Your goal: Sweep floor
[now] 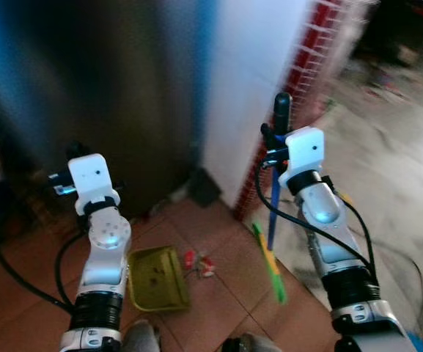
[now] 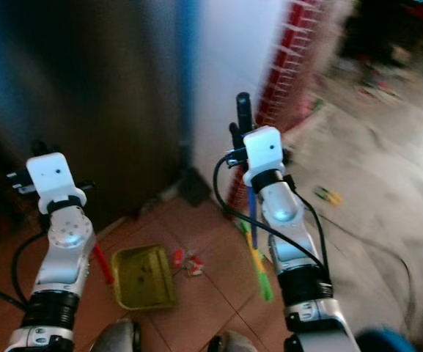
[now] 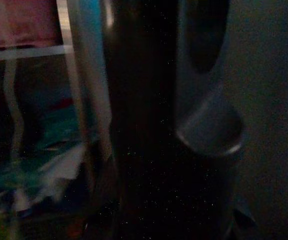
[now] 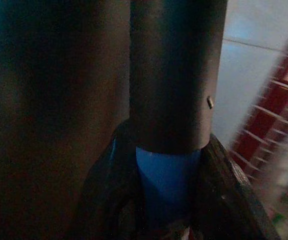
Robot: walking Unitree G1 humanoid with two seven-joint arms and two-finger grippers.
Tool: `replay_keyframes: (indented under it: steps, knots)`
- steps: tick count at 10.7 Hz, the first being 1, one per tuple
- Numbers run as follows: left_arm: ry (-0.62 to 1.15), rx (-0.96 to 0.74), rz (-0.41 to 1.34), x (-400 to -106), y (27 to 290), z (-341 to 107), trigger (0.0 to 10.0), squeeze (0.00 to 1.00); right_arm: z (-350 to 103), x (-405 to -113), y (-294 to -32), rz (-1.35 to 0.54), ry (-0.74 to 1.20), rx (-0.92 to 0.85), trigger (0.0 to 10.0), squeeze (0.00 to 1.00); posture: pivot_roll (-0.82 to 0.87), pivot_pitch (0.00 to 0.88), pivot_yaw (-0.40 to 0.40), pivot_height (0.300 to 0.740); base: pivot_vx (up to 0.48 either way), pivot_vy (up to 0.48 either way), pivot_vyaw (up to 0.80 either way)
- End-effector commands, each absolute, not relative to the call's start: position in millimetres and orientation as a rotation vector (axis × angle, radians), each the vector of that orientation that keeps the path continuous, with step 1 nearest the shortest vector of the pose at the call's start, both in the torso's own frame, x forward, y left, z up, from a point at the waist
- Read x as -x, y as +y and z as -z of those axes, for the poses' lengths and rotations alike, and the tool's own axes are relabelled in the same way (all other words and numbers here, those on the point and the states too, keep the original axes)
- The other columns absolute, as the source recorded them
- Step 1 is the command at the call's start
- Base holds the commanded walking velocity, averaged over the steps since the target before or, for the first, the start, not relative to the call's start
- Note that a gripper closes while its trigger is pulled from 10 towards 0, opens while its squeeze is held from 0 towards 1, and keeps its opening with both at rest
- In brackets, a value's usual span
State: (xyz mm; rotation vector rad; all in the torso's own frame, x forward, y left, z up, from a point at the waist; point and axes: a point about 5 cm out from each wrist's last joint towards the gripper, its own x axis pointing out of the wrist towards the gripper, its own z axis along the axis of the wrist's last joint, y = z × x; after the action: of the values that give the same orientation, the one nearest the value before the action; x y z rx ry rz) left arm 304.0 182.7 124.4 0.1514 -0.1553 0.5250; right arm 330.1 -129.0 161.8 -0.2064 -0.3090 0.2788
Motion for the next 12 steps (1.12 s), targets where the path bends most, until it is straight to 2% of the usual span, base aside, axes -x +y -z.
replay_keyframes:
  steps: [1,5,11,12]
  knots:
    - [-0.256,-0.159,-0.527,-307.0,180.0,-147.9,10.0,0.00,-175.4,-330.1,-130.1,-0.277,-0.375,0.213,10.0,0.00,-0.01,0.072,-0.074,0.740,0.000,0.000,0.00]
    - [-0.235,-0.211,-0.533,-306.9,188.3,-134.8,10.0,0.00,-175.0,-329.7,-131.1,-0.272,-0.371,0.198,10.0,0.00,-0.02,0.077,-0.073,0.740,0.000,0.000,0.00]
    - [-0.142,-0.160,-0.468,-333.3,164.5,-101.3,10.0,0.00,-170.1,-332.1,-149.4,-0.187,-0.264,0.050,10.0,0.00,-0.14,0.114,-0.085,0.740,0.000,0.000,0.00]
    - [-0.157,-0.223,-0.469,-331.9,162.6,-97.0,10.0,0.00,-173.0,-331.8,-147.8,-0.194,-0.269,0.047,10.0,0.00,-0.14,0.115,-0.089,0.740,0.000,0.000,0.00]
